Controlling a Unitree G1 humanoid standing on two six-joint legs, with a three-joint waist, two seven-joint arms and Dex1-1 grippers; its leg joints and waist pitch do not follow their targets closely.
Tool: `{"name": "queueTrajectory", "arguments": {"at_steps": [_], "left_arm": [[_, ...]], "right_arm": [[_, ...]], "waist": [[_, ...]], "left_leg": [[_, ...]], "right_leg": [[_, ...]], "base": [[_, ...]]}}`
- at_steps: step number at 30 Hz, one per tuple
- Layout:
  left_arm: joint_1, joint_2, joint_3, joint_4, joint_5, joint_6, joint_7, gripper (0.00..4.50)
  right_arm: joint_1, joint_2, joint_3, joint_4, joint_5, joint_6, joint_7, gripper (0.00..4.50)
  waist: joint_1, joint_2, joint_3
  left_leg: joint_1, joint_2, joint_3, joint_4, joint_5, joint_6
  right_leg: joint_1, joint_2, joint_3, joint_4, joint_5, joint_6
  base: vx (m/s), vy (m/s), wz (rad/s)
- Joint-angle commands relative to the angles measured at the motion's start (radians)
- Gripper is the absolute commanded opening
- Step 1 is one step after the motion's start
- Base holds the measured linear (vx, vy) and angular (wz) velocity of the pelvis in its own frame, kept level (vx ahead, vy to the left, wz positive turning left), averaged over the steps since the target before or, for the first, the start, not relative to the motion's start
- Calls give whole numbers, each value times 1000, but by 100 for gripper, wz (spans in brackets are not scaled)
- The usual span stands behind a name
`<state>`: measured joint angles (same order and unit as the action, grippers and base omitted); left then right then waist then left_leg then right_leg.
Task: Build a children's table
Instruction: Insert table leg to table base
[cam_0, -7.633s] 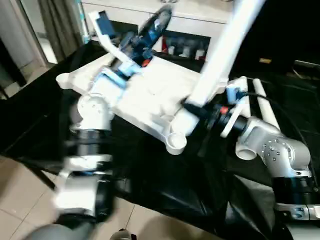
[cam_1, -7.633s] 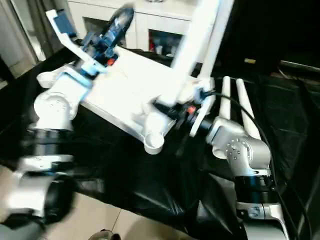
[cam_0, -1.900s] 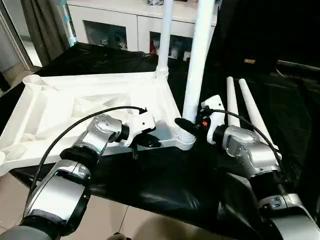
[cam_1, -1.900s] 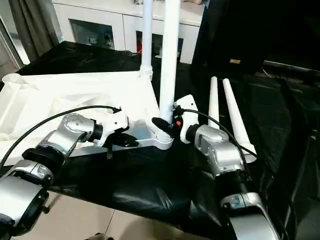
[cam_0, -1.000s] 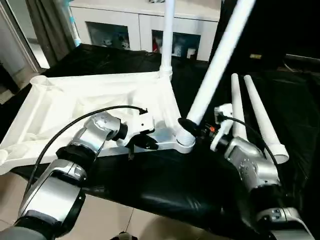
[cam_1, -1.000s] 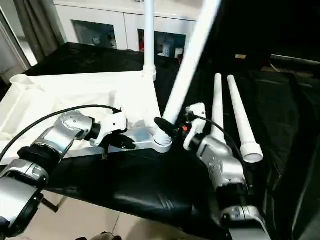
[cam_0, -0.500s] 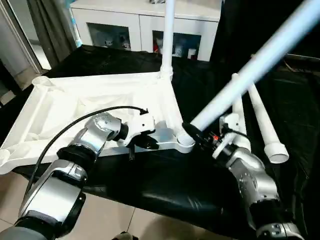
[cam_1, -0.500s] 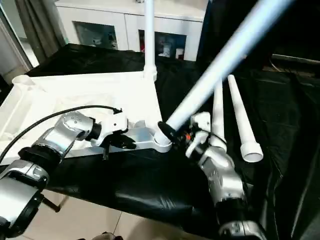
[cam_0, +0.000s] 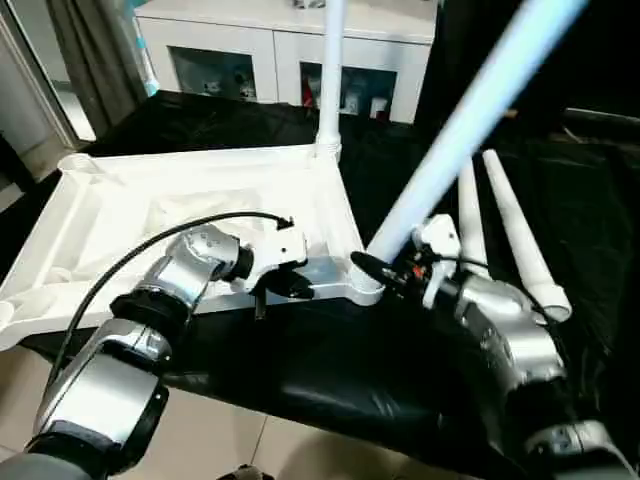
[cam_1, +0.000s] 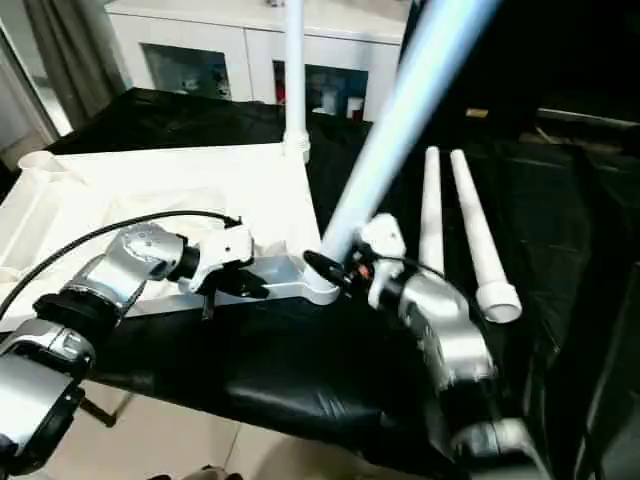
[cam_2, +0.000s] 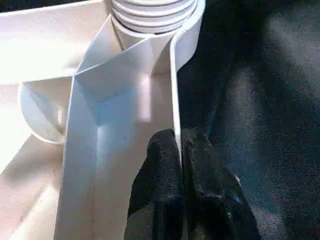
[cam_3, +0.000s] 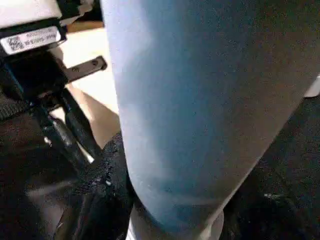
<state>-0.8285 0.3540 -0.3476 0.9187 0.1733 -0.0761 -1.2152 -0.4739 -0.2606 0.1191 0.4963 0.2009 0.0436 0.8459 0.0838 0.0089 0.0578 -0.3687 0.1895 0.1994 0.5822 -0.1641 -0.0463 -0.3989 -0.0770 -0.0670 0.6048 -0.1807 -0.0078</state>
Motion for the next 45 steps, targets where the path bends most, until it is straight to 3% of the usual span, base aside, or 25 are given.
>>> {"name": "queueTrajectory", "arguments": {"at_steps": [1, 2, 3, 6, 9, 12, 14, 15, 16, 18, 19, 26, 29, 32, 33, 34, 36, 38, 39, 41, 42, 43, 44, 45], "left_arm": [[2, 13, -22, -8, 25, -7, -12, 0], [3, 13, -23, -10, 25, -6, -13, 0], [5, 13, -24, -14, 23, -5, -18, 0], [7, 12, -27, -17, 20, -9, -32, 0], [12, 10, -27, -25, 10, -18, -62, 0], [18, 8, -38, -29, -1, -40, -114, 0], [20, 8, -43, -30, -2, -44, -129, 0], [19, 10, -46, -31, -2, -47, -142, 0], [18, 12, -49, -31, -2, -49, -152, 0], [15, 17, -49, -34, -10, -47, -188, 0], [15, 17, -49, -34, -10, -47, -188, 0], [12, 38, -48, -47, -18, -32, -241, 0], [-8, 26, -30, -21, -5, -33, -140, 0], [-22, 11, -8, -8, -9, 4, -77, 0], [-22, 10, -7, -7, -9, 6, -74, 0], [-39, -8, 16, 6, -19, 55, -22, 0], [-47, -17, 25, 13, -21, 75, 4, 0], [-65, -31, 32, 30, -12, 104, 54, 0], [-77, -41, 34, 45, -4, 121, 88, 0], [-85, -48, 36, 55, 1, 132, 112, 0], [-101, -62, 39, 76, 8, 152, 163, 0], [-120, -80, 43, 100, 16, 179, 227, 0], [-120, -80, 43, 100, 16, 179, 228, 0], [-152, -129, 57, 149, 27, 255, 372, 0]], "right_arm": [[19, -19, 61, 75, -57, 69, 36, 191], [13, -25, 71, 82, -63, 75, 52, 191], [9, -33, 83, 94, -70, 81, 71, 191], [1, -43, 99, 121, -84, 71, 97, 191], [-10, -45, 105, 160, -83, 55, 141, 191], [-26, -48, 109, 206, -79, 25, 193, 191], [-34, -50, 111, 223, -80, 13, 207, 191], [-43, -52, 109, 244, -78, 2, 224, 191], [-50, -54, 108, 257, -77, -5, 236, 191], [-64, -56, 101, 282, -70, -7, 269, 191], [-64, -56, 101, 282, -70, -7, 269, 191], [-99, -55, 98, 339, -75, -43, 340, 191], [-112, -42, 82, 370, -77, -62, 307, 191], [-121, -15, 32, 396, -58, -47, 198, 190], [-122, -13, 29, 397, -57, -46, 192, 190], [-123, 9, -9, 414, -55, -50, 66, 190], [-119, 17, -19, 416, -58, -53, 20, 190], [-115, 33, -23, 432, -75, -66, -56, 190], [-113, 49, -25, 439, -86, -67, -111, 190], [-113, 60, -26, 445, -94, -69, -149, 190], [-119, 84, -33, 458, -99, -61, -216, 190], [-131, 115, -40, 479, -113, -54, -318, 190], [-131, 115, -40, 479, -113, -54, -318, 190], [-172, 190, -62, 540, -129, -31, -551, 190]], "waist": [[-1, -9, -55], [0, -6, -56], [-1, -14, -57], [2, -11, -61], [4, -14, -65], [5, -10, -59], [6, -14, -61], [4, -7, -55], [3, -9, -56], [2, -1, -47], [1, -5, -48], [0, -6, -40], [-1, -7, -36], [-2, -7, -30], [-6, -7, -26], [-7, -8, -25], [-14, -6, -19], [-20, -2, -14], [-32, 4, -11], [-43, 6, -9], [-44, 16, -4], [-51, 18, -3], [-53, 30, 3], [-68, 43, 20]], "left_leg": [[20, 47, -33, -78, -365, -2], [22, 48, -32, -77, -364, -1], [21, 48, -30, -77, -360, 1], [20, 50, -29, -78, -336, 1], [19, 50, -27, -77, -329, 2], [17, 49, -25, -78, -324, 8], [18, 50, -24, -79, -322, 12], [18, 50, -24, -81, -336, 12], [19, 50, -24, -81, -340, 11], [19, 51, -25, -85, -366, 8], [21, 51, -26, -85, -377, 6], [23, 53, -27, -89, -393, 5], [23, 54, -27, -92, -397, 5], [29, 55, -29, -93, -434, -3], [35, 52, -35, -95, -475, -17], [36, 52, -37, -95, -485, -21], [40, 50, -44, -97, -516, -35], [43, 48, -51, -98, -549, -36], [45, 47, -56, -103, -582, -40], [42, 49, -62, -111, -606, -36], [43, 50, -62, -113, -628, -39], [51, 51, -66, -115, -666, -44], [51, 52, -70, -118, -691, -53], [59, 58, -72, -141, -823, -68]], "right_leg": [[29, -83, 49, -104, -479, -157], [28, -83, 50, -103, -462, -165], [29, -82, 50, -103, -453, -168], [31, -80, 51, -93, -367, -190], [36, -80, 50, -88, -315, -208], [36, -78, 49, -88, -287, -218], [39, -77, 48, -87, -279, -220], [35, -75, 48, -89, -281, -224], [36, -75, 47, -88, -281, -227], [32, -74, 47, -92, -303, -228], [34, -74, 47, -93, -316, -226], [29, -77, 49, -97, -354, -224], [26, -78, 49, -100, -380, -219], [19, -80, 50, -108, -459, -201], [13, -83, 48, -117, -542, -180], [12, -83, 47, -120, -570, -169], [6, -86, 44, -130, -650, -136], [4, -87, 36, -141, -704, -108], [9, -84, 21, -152, -698, -97], [20, -83, 8, -153, -661, -96], [18, -82, 3, -157, -658, -96], [20, -85, -9, -165, -647, -95], [20, -83, -14, -163, -637, -94], [21, -56, -55, -162, -588, -82]], "base": [[0, 0, 0], [0, 0, 0], [0, 0, 0], [0, 0, 0], [0, 0, 0], [0, 0, 0], [0, 0, 0], [0, 0, 0], [0, 0, 0], [0, 0, 0], [0, 0, 0], [0, 0, 0], [0, 0, 0], [0, 0, 0], [0, 0, 0], [-51, 1, -3], [-60, 9, -6], [-67, 26, -8], [-66, 32, -9], [-44, 52, -12], [-36, 54, -11], [0, 0, 0], [-63, 46, -7], [-63, 46, -7]]}}
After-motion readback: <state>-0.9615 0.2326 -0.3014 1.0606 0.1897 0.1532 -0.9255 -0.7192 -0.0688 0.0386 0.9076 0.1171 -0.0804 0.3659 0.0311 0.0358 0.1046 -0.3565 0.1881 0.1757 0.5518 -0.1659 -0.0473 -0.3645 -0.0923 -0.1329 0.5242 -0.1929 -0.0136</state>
